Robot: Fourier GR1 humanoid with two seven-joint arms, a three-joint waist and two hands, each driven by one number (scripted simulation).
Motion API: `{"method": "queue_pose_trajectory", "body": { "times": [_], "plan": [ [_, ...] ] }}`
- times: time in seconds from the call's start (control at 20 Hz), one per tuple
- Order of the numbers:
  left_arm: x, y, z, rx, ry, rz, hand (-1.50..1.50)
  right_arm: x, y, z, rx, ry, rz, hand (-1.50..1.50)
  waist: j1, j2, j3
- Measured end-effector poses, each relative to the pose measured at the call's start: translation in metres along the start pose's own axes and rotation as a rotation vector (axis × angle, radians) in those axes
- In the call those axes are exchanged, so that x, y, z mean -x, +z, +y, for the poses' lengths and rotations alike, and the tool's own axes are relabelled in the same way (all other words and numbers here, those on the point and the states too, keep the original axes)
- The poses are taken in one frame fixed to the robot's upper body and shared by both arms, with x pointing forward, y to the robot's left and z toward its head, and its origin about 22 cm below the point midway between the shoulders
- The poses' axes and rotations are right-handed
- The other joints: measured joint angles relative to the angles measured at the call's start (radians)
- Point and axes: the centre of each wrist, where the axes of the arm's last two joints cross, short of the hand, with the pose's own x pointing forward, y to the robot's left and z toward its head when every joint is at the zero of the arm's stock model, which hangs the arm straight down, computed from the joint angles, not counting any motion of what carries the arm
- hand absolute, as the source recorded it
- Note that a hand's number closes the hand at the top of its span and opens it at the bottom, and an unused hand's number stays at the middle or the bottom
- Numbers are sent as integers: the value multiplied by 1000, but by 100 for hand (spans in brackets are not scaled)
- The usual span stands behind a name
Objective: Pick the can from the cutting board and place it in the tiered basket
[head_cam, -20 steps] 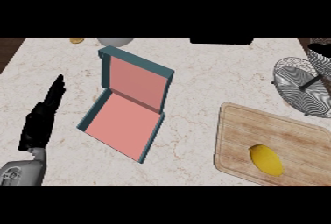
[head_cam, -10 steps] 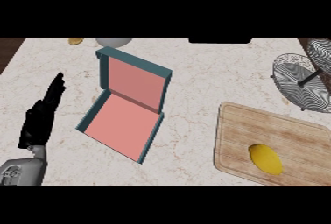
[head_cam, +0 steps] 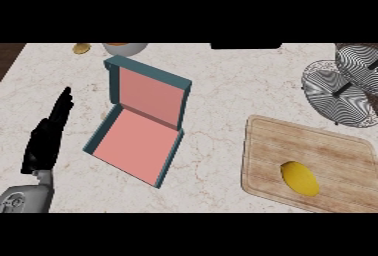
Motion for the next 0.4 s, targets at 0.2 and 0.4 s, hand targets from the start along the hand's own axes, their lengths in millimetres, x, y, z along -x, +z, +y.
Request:
{"method": "queue_pose_trajectory", "body": {
  "times": [0.2, 0.4],
  "plan": [
    [6, -2, 11, -15, 2, -2, 0, 38, 10, -39, -21, -37, 34, -150, -9, 0, 0],
    [3, 1, 10, -9, 2, 0, 0, 81, 24, -77, -23, -90, 32, -150, -10, 0, 1]
  ]
}}
